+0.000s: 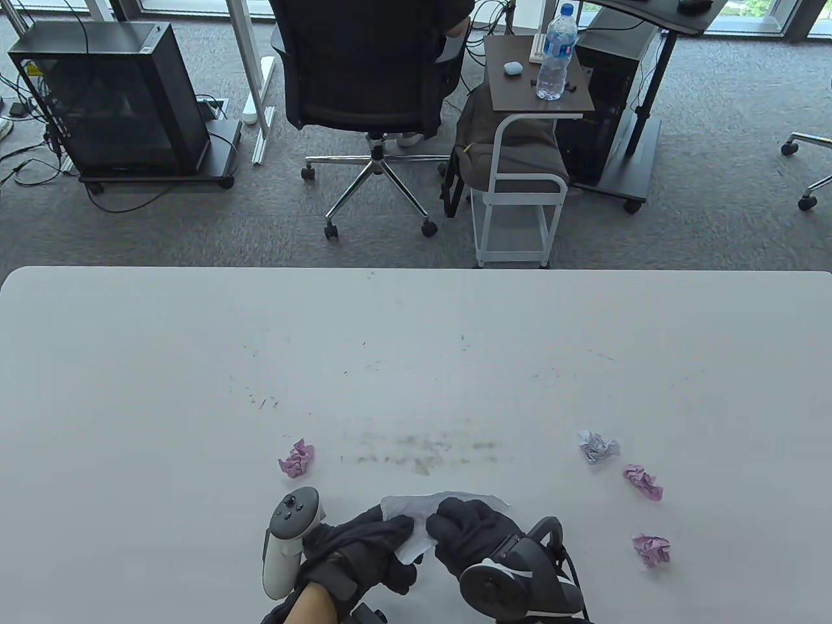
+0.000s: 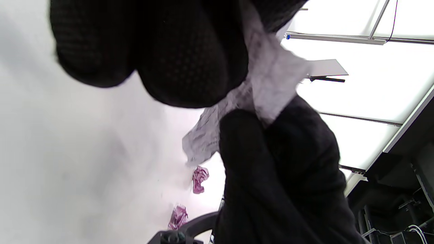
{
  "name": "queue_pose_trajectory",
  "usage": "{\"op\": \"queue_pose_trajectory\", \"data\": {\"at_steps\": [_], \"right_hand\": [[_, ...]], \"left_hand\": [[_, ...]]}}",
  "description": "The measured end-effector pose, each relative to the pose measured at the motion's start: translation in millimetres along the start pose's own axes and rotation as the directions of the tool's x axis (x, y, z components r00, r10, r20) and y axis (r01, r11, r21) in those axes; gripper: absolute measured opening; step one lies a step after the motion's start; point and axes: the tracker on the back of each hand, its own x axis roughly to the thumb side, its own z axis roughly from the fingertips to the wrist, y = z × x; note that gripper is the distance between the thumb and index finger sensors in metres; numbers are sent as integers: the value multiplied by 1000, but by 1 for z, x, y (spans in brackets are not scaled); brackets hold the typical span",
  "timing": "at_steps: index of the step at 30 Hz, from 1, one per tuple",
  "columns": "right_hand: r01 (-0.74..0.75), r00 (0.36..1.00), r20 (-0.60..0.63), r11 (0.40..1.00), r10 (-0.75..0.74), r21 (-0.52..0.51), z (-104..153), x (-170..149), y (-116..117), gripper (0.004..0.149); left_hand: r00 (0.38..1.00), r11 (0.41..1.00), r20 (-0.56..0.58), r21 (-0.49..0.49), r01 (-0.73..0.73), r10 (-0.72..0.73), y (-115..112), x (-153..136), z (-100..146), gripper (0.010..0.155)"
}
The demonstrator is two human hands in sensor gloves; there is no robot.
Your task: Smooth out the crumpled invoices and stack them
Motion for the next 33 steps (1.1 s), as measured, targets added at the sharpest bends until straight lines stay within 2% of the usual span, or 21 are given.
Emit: {"op": "queue_pose_trajectory", "data": {"at_steps": [5,7,9,10,12,16,20,22,23,27,30,31,33], "right_hand": [[204,976,-69,979,-205,-27,6,-17,-6,40],[221,970,-91,973,-226,-58,10,-24,-10,39],[250,959,-122,966,-257,-72,13,-33,-14,39],[273,951,-131,960,-280,-64,14,-36,-15,39],[359,921,-150,933,-360,-36,15,-43,-14,38],[436,886,-187,900,-424,24,14,-45,-7,38],[460,878,-185,886,-442,64,11,-43,-2,40],[477,870,-176,876,-460,69,10,-42,0,41],[485,867,-167,872,-469,73,10,-41,0,41],[522,852,-127,842,-508,132,8,-36,1,41],[577,817,-103,802,-567,156,5,-31,1,41],[579,815,-97,800,-571,160,5,-30,2,41],[573,819,-98,802,-565,170,4,-29,3,42]], "left_hand": [[1000,1000,23,6,3,-3,4,3,1,50],[998,997,18,40,64,-65,5,4,1,51],[977,970,30,133,204,-210,9,10,5,54],[958,950,55,159,269,-281,9,13,6,60],[875,892,183,165,421,-448,7,26,8,73],[717,794,361,136,593,-597,-9,49,16,90],[495,590,390,175,789,-777,-26,62,24,98],[438,530,384,176,830,-813,-32,64,24,97],[429,522,384,182,833,-818,-34,64,24,97],[467,552,364,179,814,-806,-30,61,21,101],[504,587,373,151,795,-779,-26,60,20,97],[509,594,380,149,790,-772,-26,60,20,90],[520,623,415,161,766,-747,-28,62,22,62]]}}
